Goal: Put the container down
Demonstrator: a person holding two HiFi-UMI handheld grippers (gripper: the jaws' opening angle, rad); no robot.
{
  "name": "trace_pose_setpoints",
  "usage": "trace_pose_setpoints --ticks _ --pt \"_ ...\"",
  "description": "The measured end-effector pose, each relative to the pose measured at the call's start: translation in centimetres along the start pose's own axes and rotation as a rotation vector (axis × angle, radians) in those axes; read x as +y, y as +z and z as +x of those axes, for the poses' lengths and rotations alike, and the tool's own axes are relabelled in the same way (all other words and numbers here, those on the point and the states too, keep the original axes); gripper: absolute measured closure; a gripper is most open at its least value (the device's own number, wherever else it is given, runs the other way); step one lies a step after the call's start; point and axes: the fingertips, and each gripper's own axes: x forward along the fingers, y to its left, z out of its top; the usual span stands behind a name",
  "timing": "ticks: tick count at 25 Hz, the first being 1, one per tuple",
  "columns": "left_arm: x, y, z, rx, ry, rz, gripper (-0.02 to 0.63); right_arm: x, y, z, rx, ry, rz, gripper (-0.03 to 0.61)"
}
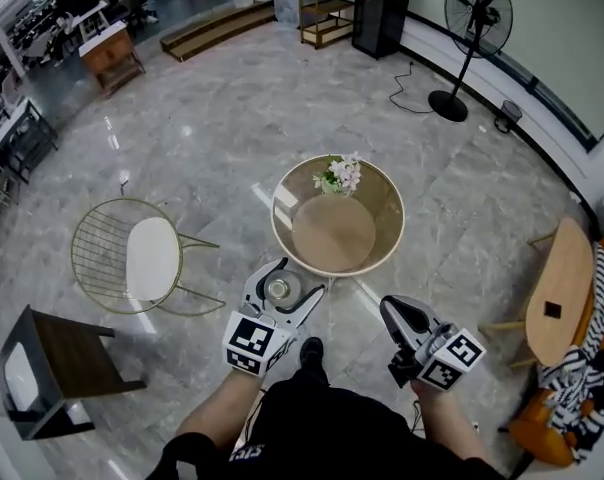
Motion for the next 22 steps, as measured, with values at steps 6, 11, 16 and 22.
trace_pose_setpoints --ticks 6,11,16,22 --pt "6.6 0.0 4.6 0.017 -0.040 -0.014 0.270 -2.7 1.4 8.5 0.005 0.020 0.015 0.557" --pt "9.7 0.2 5.9 0.009 -0.033 -0.036 0.270 -4.3 1.8 11.9 0.039 0.021 0.022 0.557" --pt "12.2 -0.1 7.1 0.021 -0.014 -0.059 0.270 -5.6 2.9 14.4 0.052 0.030 0.016 0.557" --pt "13.1 -1.2 10.1 0.050 -0.026 -0.065 0.270 -8.5 3.0 15.8 0.065 0.024 0.023 0.557"
